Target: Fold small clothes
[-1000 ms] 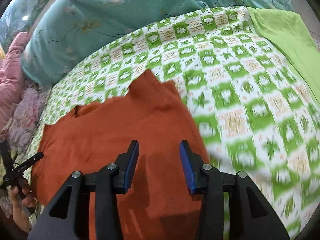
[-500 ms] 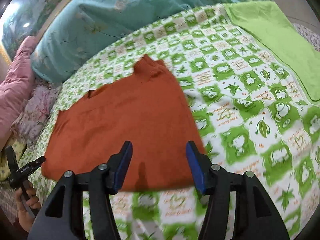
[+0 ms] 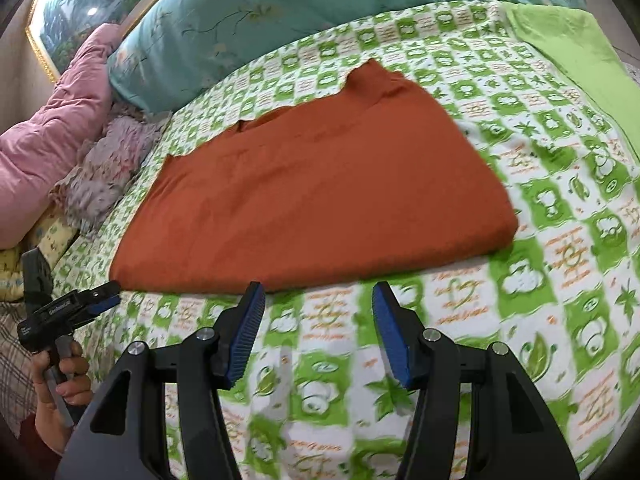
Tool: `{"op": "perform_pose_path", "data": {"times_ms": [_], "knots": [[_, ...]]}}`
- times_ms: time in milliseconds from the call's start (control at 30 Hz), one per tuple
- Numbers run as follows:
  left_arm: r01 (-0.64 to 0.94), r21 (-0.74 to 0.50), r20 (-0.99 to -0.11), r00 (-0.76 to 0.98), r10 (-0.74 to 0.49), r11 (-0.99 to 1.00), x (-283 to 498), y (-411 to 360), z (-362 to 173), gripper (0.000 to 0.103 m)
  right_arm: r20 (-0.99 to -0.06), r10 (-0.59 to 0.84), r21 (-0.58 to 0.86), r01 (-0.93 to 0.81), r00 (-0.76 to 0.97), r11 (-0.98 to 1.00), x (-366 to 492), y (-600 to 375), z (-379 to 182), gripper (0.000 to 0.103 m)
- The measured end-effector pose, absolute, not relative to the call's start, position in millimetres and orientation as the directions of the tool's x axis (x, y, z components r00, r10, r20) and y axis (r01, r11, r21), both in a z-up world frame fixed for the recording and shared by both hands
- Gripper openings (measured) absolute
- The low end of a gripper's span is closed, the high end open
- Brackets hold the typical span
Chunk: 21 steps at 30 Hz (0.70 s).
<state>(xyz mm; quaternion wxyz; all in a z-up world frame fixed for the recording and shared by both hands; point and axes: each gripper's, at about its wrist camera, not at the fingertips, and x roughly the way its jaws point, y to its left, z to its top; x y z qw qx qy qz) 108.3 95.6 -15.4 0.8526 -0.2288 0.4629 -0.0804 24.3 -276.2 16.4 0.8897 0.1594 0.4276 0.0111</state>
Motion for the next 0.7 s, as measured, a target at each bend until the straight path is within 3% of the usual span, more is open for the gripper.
{"op": "perform_pose_path", "data": {"times_ms": [500,700], "knots": [[-0.152,-0.580,-0.709,0.577,-0.405,0.800,127.4,102.3,-27.9,0.073,-0.764,0.199,0.304,0.070,0.614,0.950,32.1,-261.6,15.9,0.058],[-0.185,-0.660,-0.642,0.642,-0.419,0.728,148.7,115.7,-36.7,0.074,-0.771,0.213,0.313,0.065,0.601,0.948,40.2,-262.7,14.0,0.058]]}}
